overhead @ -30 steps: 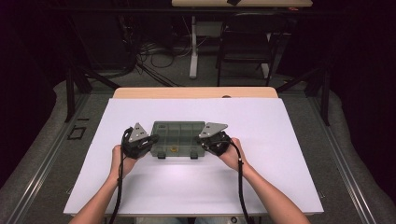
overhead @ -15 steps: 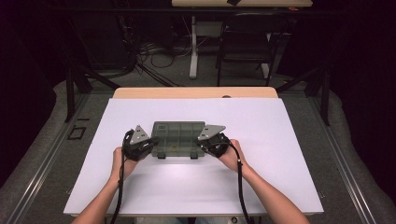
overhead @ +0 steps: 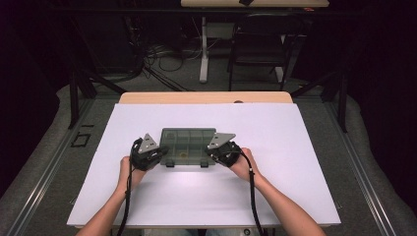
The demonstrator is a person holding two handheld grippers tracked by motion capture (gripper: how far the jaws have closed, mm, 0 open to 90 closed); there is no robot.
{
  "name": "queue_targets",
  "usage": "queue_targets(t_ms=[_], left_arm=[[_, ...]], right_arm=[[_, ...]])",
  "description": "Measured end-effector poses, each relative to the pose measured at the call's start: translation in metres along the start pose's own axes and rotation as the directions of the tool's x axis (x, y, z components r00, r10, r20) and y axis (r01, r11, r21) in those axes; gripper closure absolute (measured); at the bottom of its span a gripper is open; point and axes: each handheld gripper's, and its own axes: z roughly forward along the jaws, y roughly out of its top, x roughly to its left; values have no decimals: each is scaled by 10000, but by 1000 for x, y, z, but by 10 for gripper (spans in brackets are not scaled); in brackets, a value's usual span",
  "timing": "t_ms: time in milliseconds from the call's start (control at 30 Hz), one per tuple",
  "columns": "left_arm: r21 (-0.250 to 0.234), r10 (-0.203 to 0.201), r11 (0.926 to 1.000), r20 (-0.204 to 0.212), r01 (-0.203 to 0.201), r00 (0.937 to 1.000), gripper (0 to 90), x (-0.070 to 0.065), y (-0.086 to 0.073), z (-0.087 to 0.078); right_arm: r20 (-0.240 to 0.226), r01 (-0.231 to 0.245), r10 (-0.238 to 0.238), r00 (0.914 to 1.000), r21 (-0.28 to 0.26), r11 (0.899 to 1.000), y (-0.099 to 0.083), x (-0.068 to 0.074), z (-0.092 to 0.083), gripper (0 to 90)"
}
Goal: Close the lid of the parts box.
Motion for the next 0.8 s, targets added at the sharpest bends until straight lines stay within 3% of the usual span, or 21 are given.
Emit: queue_targets(t_ms=[533, 800], left_arm=[[-71, -80, 9999, -51, 80, 10000, 859, 0, -2, 0], [-233, -255, 9994, -258, 249, 9993, 788, -1, -3, 1]], right_arm=[[-194, -295, 296, 9994, 44, 9996, -4, -2, 2, 900], [-207, -541, 542, 9983, 61, 9985, -4, -3, 2, 900]])
